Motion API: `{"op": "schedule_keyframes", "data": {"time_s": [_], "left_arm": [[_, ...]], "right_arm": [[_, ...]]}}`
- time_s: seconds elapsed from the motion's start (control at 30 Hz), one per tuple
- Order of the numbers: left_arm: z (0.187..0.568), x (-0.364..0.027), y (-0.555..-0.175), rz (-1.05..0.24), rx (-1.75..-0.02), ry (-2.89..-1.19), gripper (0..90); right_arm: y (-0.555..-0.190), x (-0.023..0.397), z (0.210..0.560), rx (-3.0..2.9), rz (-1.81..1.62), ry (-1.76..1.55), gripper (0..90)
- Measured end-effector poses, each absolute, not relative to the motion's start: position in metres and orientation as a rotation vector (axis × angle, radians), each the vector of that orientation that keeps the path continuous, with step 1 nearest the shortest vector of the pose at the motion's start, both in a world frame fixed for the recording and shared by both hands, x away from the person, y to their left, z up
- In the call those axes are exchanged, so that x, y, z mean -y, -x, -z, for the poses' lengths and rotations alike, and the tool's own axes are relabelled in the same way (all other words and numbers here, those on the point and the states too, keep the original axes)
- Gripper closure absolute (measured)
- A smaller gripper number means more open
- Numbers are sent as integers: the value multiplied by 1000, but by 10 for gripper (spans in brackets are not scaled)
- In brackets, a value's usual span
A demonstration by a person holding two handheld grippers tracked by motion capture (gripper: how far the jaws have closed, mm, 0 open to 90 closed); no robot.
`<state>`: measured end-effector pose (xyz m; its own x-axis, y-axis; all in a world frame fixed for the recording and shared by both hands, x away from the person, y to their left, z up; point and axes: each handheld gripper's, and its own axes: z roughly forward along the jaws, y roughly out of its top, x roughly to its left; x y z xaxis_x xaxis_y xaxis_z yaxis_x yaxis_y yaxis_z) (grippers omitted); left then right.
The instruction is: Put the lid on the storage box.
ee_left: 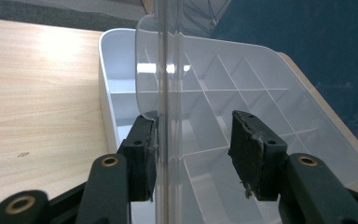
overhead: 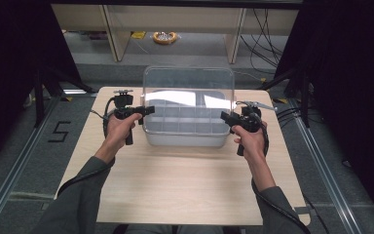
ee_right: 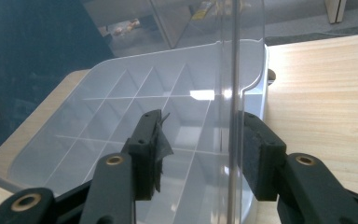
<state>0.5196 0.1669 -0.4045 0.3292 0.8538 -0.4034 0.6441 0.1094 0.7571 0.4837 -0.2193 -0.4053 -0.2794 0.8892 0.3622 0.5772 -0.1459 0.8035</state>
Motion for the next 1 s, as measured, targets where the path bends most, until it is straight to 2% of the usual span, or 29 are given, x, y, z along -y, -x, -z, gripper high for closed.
{"op": "schedule_keyframes", "data": {"time_s": [0.43,0.67,1.0], "left_arm": [[418,-165,-532,-241,-1428,-1630,518],[425,-162,-535,-228,-1469,-1623,505],[442,-164,-541,-187,-1476,-1591,495]], "right_arm": [[-499,221,420,-1825,-1354,-1668,532],[-502,217,425,-1804,-1356,-1793,507],[-511,221,441,-1816,-1337,-1739,495]]}}
